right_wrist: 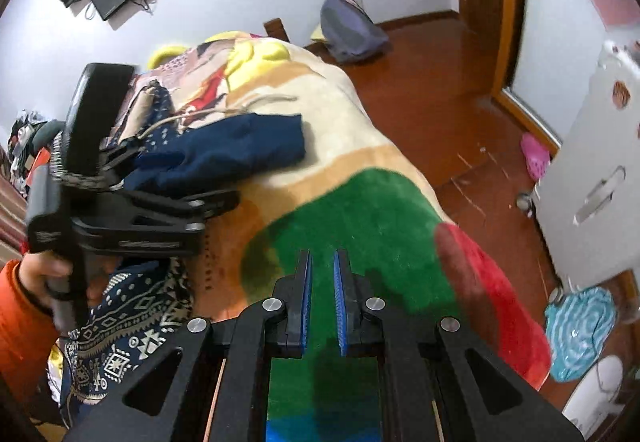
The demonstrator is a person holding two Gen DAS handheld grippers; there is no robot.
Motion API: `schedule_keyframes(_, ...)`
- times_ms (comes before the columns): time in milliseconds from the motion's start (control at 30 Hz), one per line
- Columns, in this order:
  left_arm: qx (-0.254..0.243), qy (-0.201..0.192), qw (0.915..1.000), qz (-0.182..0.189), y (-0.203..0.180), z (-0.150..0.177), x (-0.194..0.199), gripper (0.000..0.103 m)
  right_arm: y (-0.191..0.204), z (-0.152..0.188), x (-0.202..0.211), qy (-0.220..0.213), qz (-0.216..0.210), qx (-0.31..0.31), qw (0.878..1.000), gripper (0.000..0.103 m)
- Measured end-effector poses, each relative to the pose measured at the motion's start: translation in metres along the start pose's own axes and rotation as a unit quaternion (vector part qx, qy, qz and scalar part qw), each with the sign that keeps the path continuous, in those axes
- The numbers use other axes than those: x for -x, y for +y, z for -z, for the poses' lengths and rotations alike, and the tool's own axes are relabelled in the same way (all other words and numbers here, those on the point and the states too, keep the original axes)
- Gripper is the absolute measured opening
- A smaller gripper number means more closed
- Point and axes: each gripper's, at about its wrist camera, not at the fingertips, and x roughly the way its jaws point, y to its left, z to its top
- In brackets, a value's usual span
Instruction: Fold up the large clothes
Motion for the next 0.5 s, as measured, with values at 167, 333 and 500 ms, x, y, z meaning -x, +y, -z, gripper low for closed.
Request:
schedule_keyframes(167, 0.022, -0.009, 0.9997, 0.001, 0.005, -0.007, -0.002, 0.008, -0.003, 0.004, -0.007, 0.007, 0.000, -0.004, 1.000, 0.007)
schedule_keyframes(333, 0.092, -0.087, 0.9915, 0.031, 0.051, -0.001, 0.060, 0.008, 0.015, -0.002, -0.008, 0.005, -0.012, 0.011, 1.000, 0.007)
schedule_keyframes(500, 0.156, -0.157, 0.9752, 0.009, 0.120, 0.031, 0.140, 0.008, 0.053, -0.013, -0.007, -0.001, -0.028, 0.052, 0.998, 0.007)
